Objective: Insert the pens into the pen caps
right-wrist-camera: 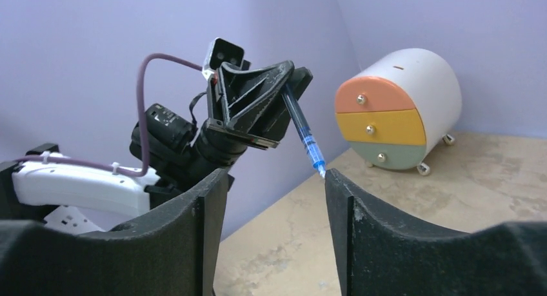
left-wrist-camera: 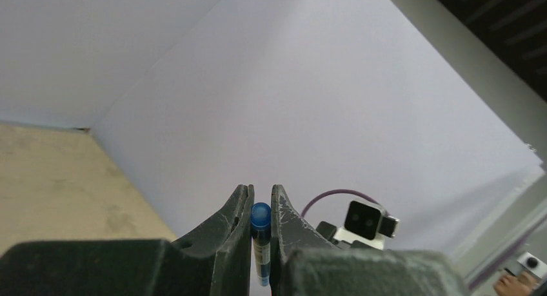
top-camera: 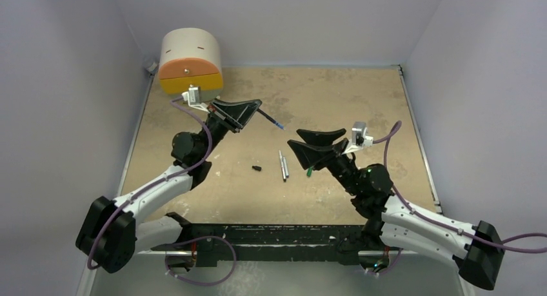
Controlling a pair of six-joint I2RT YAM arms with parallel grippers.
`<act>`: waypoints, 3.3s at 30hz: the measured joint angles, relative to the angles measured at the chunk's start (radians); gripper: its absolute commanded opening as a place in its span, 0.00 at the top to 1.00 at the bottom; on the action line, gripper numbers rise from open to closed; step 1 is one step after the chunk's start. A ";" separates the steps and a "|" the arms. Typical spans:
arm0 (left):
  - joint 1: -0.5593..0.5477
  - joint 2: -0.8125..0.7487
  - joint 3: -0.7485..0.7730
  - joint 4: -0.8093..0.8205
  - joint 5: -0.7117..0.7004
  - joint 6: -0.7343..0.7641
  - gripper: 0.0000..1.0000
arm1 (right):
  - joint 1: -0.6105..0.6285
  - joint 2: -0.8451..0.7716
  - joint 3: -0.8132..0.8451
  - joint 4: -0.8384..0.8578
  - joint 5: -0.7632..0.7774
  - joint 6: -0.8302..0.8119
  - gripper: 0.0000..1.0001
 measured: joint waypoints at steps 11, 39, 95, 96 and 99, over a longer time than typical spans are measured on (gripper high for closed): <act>-0.124 0.105 0.021 0.276 0.069 -0.124 1.00 | 0.000 0.082 0.085 0.066 -0.083 -0.021 0.54; -0.145 0.076 0.071 0.225 0.101 -0.077 0.85 | -0.001 0.097 0.137 -0.010 -0.189 -0.101 1.00; -0.052 0.293 1.023 -1.981 0.389 1.656 0.34 | -0.075 0.281 0.617 -1.148 -0.379 -0.433 1.00; -0.052 0.303 1.041 -1.984 0.406 1.659 0.34 | -0.079 0.294 0.618 -1.148 -0.379 -0.435 1.00; -0.053 0.332 1.077 -1.990 0.447 1.675 0.34 | -0.097 0.319 0.618 -1.148 -0.382 -0.440 1.00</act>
